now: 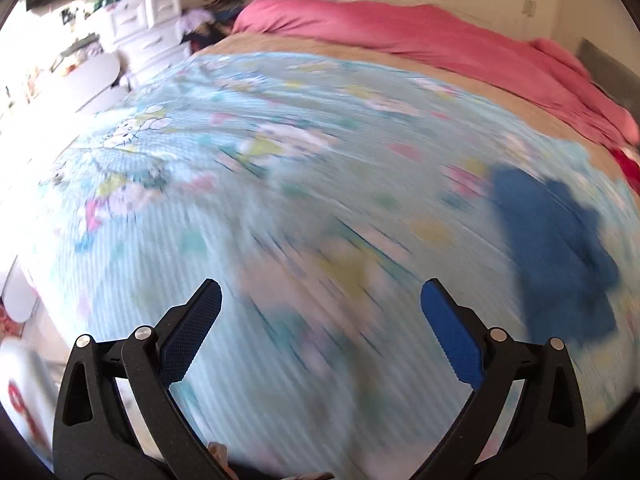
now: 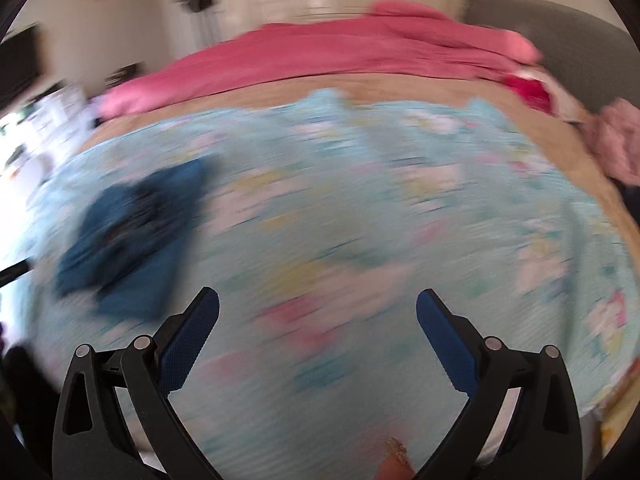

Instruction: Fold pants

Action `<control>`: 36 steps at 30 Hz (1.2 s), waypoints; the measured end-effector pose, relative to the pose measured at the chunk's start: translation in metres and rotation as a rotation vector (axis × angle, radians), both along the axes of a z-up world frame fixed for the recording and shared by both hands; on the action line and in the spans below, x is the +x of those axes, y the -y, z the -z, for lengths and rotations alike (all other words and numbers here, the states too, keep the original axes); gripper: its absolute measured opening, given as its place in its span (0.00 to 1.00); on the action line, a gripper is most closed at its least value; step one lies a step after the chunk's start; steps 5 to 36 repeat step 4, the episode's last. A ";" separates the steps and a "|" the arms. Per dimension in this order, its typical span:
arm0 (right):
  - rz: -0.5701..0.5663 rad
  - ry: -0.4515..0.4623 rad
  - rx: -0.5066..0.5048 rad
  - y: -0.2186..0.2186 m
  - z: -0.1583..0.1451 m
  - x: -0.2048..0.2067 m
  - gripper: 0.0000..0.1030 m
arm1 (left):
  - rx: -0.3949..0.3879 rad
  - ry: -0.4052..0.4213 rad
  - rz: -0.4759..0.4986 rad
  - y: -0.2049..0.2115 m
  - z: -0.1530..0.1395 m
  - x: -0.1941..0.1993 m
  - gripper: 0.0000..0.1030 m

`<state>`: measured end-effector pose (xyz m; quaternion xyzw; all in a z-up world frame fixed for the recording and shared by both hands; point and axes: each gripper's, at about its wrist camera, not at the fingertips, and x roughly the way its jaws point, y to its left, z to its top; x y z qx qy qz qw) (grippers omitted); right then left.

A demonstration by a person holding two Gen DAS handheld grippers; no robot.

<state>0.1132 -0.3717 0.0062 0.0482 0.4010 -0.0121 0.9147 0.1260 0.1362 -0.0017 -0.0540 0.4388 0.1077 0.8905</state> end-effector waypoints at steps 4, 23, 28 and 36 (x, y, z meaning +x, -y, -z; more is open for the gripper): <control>0.248 -0.082 -0.069 0.110 0.015 0.063 0.96 | 0.039 -0.028 -0.115 -0.063 0.013 0.063 0.91; 0.248 -0.082 -0.069 0.110 0.015 0.063 0.96 | 0.039 -0.028 -0.115 -0.063 0.013 0.063 0.91; 0.248 -0.082 -0.069 0.110 0.015 0.063 0.96 | 0.039 -0.028 -0.115 -0.063 0.013 0.063 0.91; 0.248 -0.082 -0.069 0.110 0.015 0.063 0.96 | 0.039 -0.028 -0.115 -0.063 0.013 0.063 0.91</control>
